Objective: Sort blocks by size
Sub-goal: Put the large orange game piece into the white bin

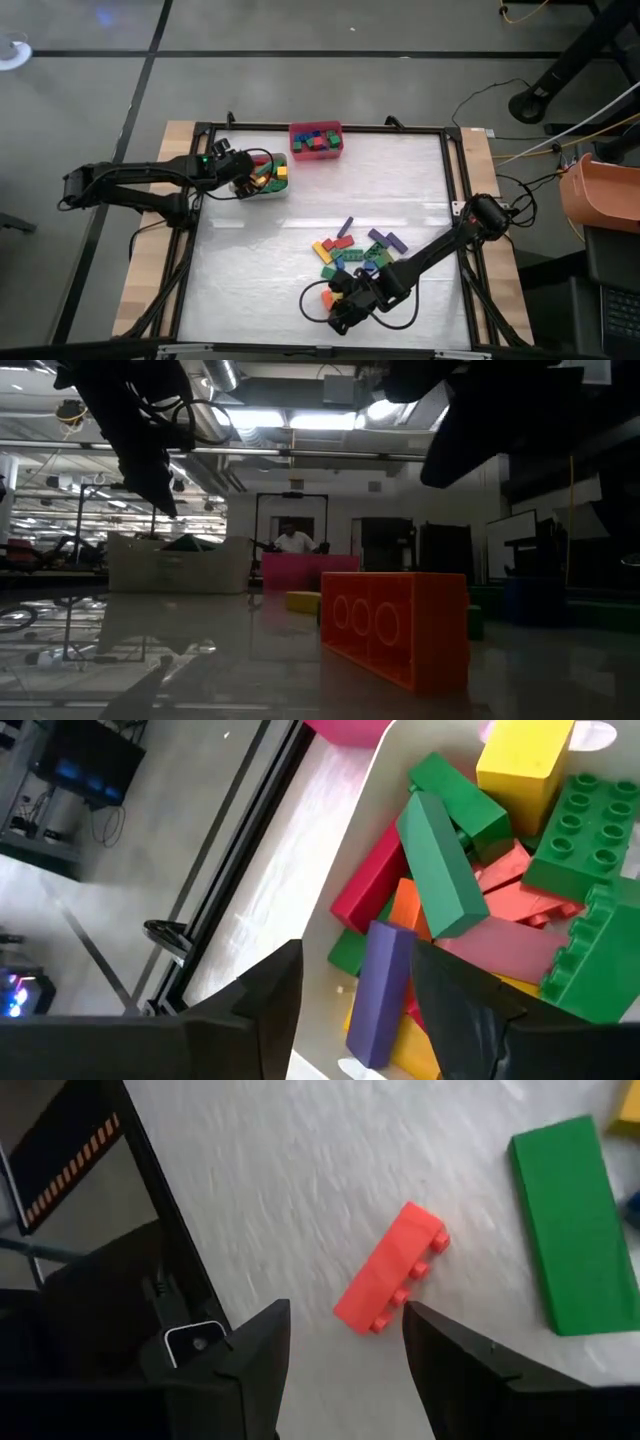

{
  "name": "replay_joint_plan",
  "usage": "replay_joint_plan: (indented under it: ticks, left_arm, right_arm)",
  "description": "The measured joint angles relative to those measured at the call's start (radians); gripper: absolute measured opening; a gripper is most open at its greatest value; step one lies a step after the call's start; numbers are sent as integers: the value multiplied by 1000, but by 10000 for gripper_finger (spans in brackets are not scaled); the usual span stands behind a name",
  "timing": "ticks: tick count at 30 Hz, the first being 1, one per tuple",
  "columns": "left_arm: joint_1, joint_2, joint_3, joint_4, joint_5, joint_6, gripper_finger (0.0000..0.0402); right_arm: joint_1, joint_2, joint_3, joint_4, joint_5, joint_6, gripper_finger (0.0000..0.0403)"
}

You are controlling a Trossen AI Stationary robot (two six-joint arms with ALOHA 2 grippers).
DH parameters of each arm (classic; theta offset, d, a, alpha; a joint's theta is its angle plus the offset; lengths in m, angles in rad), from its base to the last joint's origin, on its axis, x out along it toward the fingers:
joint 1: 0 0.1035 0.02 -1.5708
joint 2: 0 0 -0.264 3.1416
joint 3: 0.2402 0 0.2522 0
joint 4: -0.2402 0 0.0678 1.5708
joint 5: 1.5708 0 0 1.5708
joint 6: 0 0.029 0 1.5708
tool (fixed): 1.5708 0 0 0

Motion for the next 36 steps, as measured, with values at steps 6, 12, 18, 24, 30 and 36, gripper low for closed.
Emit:
replay_joint_plan:
  ticks: [6, 12, 18, 24, 30, 36]
  left_arm:
    - [0, 0, 0, -1, 0, -12, 173]
    - [0, 0, 0, -1, 0, -15, 173]
    - [0, 0, 0, -2, 0, -14, 172]
    - [0, 0, 0, -3, 0, -15, 172]
    - [0, 0, 0, -4, 0, -15, 172]
    - [0, 0, 0, -4, 0, -15, 172]
  right_arm:
    - [-17, 24, 1, 2, -38, 54, 195]
    - [-45, 70, 1, 35, -95, 63, 195]
    - [-48, 72, 1, 39, -36, 71, 195]
    - [-48, 86, 1, 45, -18, 110, 195]
    - [-49, 138, 1, 94, -37, 113, 195]
    - [-49, 168, 2, 96, -29, 112, 193]
